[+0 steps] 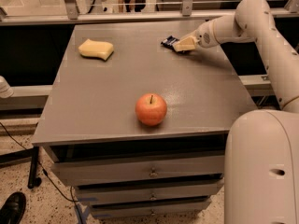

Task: Move rxbar blueberry near apple

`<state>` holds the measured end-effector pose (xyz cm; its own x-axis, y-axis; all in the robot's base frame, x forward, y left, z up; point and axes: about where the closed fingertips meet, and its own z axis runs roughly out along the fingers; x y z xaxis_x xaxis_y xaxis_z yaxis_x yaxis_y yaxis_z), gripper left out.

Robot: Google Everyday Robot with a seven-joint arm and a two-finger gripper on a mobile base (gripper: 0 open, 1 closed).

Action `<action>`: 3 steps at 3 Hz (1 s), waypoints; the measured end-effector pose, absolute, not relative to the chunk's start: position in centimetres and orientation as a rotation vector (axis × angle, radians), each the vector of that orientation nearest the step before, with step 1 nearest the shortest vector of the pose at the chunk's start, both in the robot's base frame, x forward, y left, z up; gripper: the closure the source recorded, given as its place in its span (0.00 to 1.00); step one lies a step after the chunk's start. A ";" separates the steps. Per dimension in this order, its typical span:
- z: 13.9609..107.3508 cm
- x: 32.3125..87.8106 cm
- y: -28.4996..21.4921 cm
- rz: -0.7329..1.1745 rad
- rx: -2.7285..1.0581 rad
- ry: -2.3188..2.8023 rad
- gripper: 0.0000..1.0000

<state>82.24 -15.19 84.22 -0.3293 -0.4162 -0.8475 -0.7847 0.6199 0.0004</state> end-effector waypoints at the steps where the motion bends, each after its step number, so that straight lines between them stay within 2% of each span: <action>1: 84.9 81.1 -13.6 0.575 -1.011 1.938 1.00; 3: 86.7 74.4 -11.2 0.682 -1.293 1.885 1.00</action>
Offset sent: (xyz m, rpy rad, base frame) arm -0.0777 0.0459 0.0419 -0.0389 0.0406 0.3286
